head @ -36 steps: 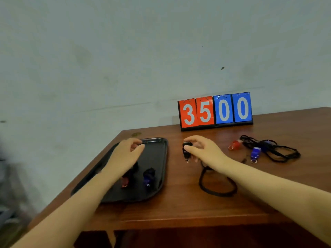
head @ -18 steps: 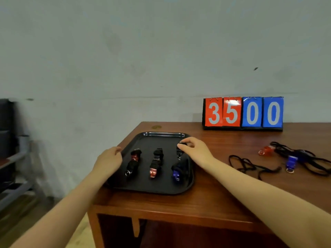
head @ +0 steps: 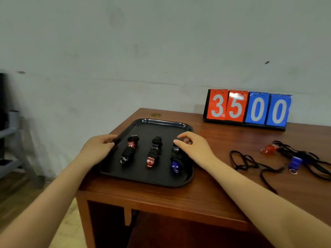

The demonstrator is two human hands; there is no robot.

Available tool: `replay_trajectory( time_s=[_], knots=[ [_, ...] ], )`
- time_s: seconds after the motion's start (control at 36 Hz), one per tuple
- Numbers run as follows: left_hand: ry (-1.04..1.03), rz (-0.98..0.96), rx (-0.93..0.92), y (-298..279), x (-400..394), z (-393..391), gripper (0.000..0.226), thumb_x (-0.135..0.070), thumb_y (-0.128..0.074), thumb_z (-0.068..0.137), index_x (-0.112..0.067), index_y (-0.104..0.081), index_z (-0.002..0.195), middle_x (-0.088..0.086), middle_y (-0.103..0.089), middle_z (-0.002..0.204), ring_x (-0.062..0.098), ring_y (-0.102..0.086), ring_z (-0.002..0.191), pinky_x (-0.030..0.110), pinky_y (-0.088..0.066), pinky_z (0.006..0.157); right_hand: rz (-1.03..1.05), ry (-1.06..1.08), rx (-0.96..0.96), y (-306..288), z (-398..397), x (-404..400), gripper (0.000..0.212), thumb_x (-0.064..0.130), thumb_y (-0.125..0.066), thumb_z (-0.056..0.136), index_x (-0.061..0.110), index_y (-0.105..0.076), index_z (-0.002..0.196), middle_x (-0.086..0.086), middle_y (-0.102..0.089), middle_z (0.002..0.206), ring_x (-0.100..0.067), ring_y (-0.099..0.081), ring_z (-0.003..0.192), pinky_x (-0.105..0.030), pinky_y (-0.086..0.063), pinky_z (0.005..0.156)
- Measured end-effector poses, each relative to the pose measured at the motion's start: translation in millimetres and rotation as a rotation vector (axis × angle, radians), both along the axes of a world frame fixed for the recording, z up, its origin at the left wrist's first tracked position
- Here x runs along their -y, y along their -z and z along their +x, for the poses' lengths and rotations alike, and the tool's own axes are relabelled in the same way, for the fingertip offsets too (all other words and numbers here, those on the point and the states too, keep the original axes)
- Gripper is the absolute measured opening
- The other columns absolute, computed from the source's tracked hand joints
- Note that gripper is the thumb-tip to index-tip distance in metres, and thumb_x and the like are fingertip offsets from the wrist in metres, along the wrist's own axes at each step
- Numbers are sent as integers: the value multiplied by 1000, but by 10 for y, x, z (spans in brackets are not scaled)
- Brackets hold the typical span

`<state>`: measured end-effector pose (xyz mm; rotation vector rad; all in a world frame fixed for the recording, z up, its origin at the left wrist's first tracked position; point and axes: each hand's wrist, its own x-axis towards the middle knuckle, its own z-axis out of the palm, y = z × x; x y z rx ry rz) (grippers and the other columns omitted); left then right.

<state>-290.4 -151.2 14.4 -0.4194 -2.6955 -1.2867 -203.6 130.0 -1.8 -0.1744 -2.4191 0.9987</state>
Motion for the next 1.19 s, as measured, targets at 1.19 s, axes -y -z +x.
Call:
replay_trajectory(
  time_s=[1.19],
  knots=[
    [699, -103, -150, -148, -3074, 1806, 21, -28, -51, 96, -34, -66, 109, -17, -63, 111, -2, -55, 99, 16, -42, 83, 38, 499, -5, -214, 2096, -2003, 17, 19, -50, 96, 31, -60, 103, 12, -61, 86, -4, -57, 77, -18, -42, 62]
  ],
)
